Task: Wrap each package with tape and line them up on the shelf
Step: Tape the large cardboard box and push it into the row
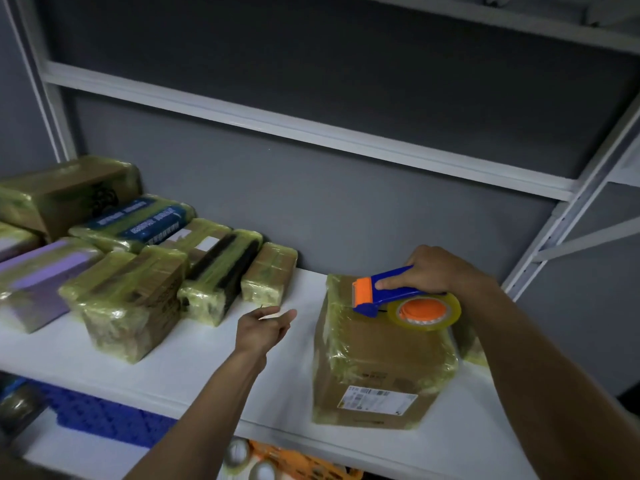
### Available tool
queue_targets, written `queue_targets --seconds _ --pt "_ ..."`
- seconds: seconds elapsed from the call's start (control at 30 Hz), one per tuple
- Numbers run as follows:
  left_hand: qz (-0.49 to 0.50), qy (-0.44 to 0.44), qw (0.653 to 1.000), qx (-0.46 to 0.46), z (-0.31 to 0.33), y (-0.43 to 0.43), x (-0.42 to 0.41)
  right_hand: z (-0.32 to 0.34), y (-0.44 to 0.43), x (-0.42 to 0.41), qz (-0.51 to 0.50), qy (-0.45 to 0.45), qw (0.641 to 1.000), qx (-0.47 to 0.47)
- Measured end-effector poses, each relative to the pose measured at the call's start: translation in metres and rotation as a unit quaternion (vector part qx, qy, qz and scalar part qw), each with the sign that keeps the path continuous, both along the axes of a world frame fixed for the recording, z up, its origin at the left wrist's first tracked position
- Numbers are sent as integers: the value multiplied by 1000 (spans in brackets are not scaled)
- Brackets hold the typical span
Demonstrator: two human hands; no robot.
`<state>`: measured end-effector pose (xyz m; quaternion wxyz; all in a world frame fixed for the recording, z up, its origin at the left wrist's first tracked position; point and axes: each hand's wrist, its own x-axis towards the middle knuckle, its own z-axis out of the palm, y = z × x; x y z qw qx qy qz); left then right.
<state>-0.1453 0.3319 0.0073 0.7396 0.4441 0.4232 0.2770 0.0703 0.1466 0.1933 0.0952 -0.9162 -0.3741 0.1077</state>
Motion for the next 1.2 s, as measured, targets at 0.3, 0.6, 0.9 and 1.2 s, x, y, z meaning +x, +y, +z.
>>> queue_targets --seconds 0.3,0.6,0.9,1.2 --pt "-55 -25 998 4 -28 -33 27 -14 2 1 -9 2 1000 26" --pt "-88 54 994 36 -38 -48 39 -29 -7 1 8 6 995 100" --pt "-75 -4 972 221 -41 -68 32 -39 -12 4 16 0 979 202" --pt "-226 55 958 171 -3 -82 14 -46 -8 10 43 -71 966 246"
